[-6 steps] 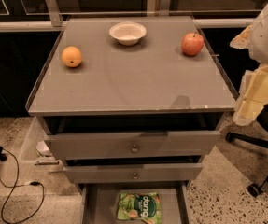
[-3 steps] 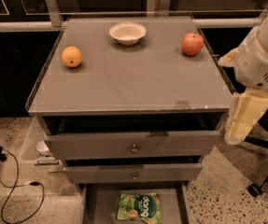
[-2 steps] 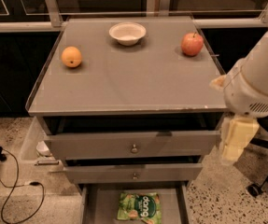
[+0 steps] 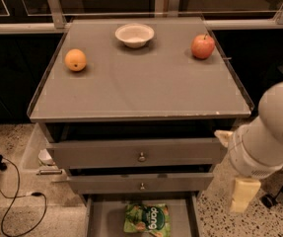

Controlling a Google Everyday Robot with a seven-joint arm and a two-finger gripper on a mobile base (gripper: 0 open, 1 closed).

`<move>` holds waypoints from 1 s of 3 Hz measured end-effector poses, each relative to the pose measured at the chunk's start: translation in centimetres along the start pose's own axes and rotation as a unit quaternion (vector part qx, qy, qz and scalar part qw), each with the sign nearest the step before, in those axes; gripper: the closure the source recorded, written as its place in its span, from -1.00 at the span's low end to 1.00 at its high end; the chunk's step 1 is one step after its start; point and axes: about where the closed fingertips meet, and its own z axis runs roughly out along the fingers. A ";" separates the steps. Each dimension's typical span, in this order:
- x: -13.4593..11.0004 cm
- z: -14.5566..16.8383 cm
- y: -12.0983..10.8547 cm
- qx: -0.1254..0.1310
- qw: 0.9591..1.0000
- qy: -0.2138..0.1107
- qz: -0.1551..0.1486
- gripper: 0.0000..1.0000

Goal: Pick green rice chip bag from bottom drawer and place on counter

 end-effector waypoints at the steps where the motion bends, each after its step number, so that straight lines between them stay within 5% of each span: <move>1: 2.6 6.9 1.9 0.002 1.000 -0.008 0.011 -1.00; 3: 2.8 8.4 2.8 -0.003 1.000 -0.019 0.010 -1.00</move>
Offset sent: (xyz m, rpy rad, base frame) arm -0.0071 -0.0123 -0.0507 0.0096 0.0101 -0.0127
